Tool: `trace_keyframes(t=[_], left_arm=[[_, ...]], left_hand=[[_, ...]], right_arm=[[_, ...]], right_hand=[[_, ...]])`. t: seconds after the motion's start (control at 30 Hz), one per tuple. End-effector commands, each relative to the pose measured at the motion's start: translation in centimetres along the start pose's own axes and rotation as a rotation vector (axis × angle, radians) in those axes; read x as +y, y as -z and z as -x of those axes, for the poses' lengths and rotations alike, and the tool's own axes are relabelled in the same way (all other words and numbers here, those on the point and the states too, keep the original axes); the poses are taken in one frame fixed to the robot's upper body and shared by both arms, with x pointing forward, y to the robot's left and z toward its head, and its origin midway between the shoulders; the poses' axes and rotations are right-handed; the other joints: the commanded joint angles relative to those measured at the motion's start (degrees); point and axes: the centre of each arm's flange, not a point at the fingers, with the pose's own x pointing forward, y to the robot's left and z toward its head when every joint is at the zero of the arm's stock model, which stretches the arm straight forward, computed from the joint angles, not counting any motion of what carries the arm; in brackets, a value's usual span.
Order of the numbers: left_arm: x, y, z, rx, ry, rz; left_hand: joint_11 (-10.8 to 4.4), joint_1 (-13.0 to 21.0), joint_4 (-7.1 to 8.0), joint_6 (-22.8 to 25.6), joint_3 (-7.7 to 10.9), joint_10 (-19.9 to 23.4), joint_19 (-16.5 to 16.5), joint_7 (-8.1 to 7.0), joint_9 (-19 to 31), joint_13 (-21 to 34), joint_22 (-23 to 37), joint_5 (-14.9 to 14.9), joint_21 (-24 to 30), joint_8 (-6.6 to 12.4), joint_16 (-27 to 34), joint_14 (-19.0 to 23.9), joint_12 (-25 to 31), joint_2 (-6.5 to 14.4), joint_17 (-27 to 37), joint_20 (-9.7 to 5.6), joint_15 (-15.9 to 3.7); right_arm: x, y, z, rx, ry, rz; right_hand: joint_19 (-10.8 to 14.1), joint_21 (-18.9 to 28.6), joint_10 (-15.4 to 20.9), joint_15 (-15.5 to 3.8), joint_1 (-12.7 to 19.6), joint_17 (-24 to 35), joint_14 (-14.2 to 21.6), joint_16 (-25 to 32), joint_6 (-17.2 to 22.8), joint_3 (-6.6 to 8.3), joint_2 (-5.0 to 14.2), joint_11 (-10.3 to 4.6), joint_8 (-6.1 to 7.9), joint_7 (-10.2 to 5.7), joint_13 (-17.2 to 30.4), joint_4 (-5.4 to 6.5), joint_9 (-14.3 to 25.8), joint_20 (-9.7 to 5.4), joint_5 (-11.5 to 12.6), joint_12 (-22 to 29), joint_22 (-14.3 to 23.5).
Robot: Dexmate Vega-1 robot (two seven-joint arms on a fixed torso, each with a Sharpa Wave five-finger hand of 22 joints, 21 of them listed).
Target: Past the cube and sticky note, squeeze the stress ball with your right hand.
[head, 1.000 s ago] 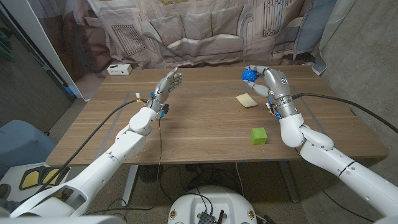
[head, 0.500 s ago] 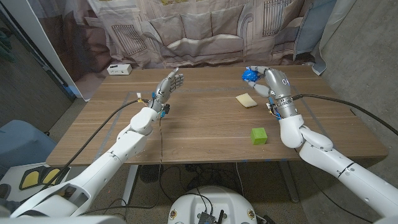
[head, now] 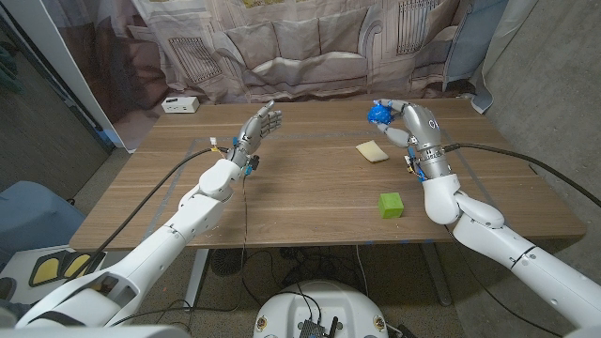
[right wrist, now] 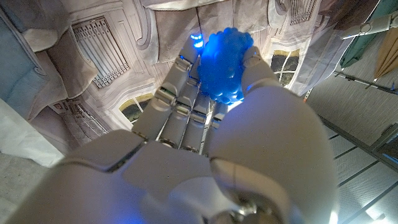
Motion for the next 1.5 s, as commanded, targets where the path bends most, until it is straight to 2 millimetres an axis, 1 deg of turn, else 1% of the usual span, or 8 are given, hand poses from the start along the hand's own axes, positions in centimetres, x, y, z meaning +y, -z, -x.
trace_keyframes(t=[0.03,0.2,0.33,0.4,0.63,0.9,1.17,1.5], left_arm=[[0.07,-0.19,0.02,-0.006,-0.01,-0.007],[0.21,-0.19,0.18,-0.006,-0.016,-0.007],[0.25,-0.1,0.23,-0.007,-0.017,-0.004],[0.27,-0.03,0.25,-0.008,-0.017,-0.003],[0.38,0.13,0.34,-0.006,-0.024,-0.001],[0.29,0.26,0.3,-0.004,-0.022,0.003],[0.32,0.25,0.38,-0.006,-0.026,0.001],[0.21,0.08,0.1,-0.004,-0.018,0.001]], left_hand=[[-0.13,0.31,-0.37,0.56,0.21,0.55,0.59,-0.07,0.24,0.25,0.15,-0.04,0.24,0.19,0.02,0.42,0.04,0.22,0.18,0.11,-0.17],[-0.13,0.3,-0.38,0.6,0.19,0.61,0.61,-0.07,0.24,0.25,0.15,-0.04,0.24,0.18,0.01,0.41,0.05,0.23,0.18,0.15,-0.15],[-0.09,0.29,-0.38,0.62,0.19,0.62,0.6,-0.05,0.25,0.25,0.16,-0.04,0.23,0.18,0.0,0.38,0.05,0.23,0.18,0.15,-0.15],[-0.21,0.29,-0.38,0.65,0.18,0.59,0.61,-0.09,0.25,0.25,0.16,-0.04,0.23,0.18,0.0,0.38,0.04,0.24,0.18,0.16,-0.19],[-0.14,0.27,-0.39,0.69,0.17,0.66,0.62,-0.1,0.25,0.25,0.16,-0.04,0.23,0.17,-0.01,0.38,0.05,0.25,0.18,0.18,-0.11],[-0.02,0.25,-0.4,0.71,0.16,0.62,0.61,-0.13,0.25,0.25,0.16,-0.04,0.22,0.14,-0.01,0.41,0.02,0.27,0.18,0.2,-0.08],[-0.09,0.23,-0.42,0.77,0.14,0.63,0.61,-0.14,0.25,0.25,0.16,-0.04,0.21,0.14,-0.03,0.4,0.02,0.29,0.18,0.17,-0.17],[-0.14,0.22,-0.43,0.88,0.13,0.71,0.64,-0.08,0.25,0.25,0.17,-0.04,0.21,0.14,-0.04,0.39,0.04,0.33,0.18,0.21,-0.15]], right_arm=[[-0.07,0.18,-0.23,-0.017,0.005,-0.026],[-0.13,0.08,-0.37,-0.025,0.001,-0.035],[-0.23,-0.03,-0.43,-0.024,0.001,-0.039],[-0.27,-0.08,-0.45,-0.022,0.0,-0.037],[-0.3,-0.09,-0.32,-0.016,0.004,-0.034],[-0.23,0.04,-0.24,-0.013,0.014,-0.036],[-0.32,0.05,-0.21,-0.018,0.025,-0.032],[-0.53,0.02,-0.25,-0.023,0.034,-0.023]], right_hand=[[1.69,1.01,0.64,-9.04,8.53,1.5,5.44,0.85,0.68,1.18,6.2,0.07,0.16,0.21,0.64,0.07,0.34,-0.95,0.42,0.36,0.28],[2.43,1.85,2.22,-9.74,11.28,1.48,7.51,0.79,3.49,2.51,6.81,0.78,1.02,0.67,0.98,0.43,0.54,-1.5,0.55,1.03,0.47],[3.01,2.64,3.7,-9.58,12.1,1.07,8.99,0.31,5.49,3.18,6.93,3.55,1.39,2.1,0.75,1.23,0.57,-1.71,0.43,1.17,0.53],[3.31,2.9,3.95,-9.49,12.09,0.84,9.46,0.12,6.09,3.45,7.15,3.82,1.51,2.99,0.64,1.52,0.56,-1.72,0.42,1.1,0.53],[3.74,3.32,4.65,-9.23,11.88,0.42,10.55,-0.12,6.22,3.88,7.34,4.7,1.32,3.28,0.42,2.06,0.5,-1.52,0.38,1.05,0.5],[4.35,3.97,6.18,-9.48,11.86,0.04,12.08,-0.35,7.77,4.16,6.59,3.13,1.71,2.05,0.24,2.09,0.66,-1.75,0.38,1.27,0.47],[4.96,4.63,7.37,-9.64,11.62,-0.51,13.59,-0.81,8.27,4.12,5.64,2.89,2.44,1.46,0.79,1.83,1.86,-1.97,0.9,1.77,0.41],[2.73,4.34,5.73,-9.38,10.39,-0.14,12.02,-2.1,7.54,3.66,4.73,1.26,2.5,0.67,1.6,2.01,2.75,-1.63,1.22,1.16,0.45]])
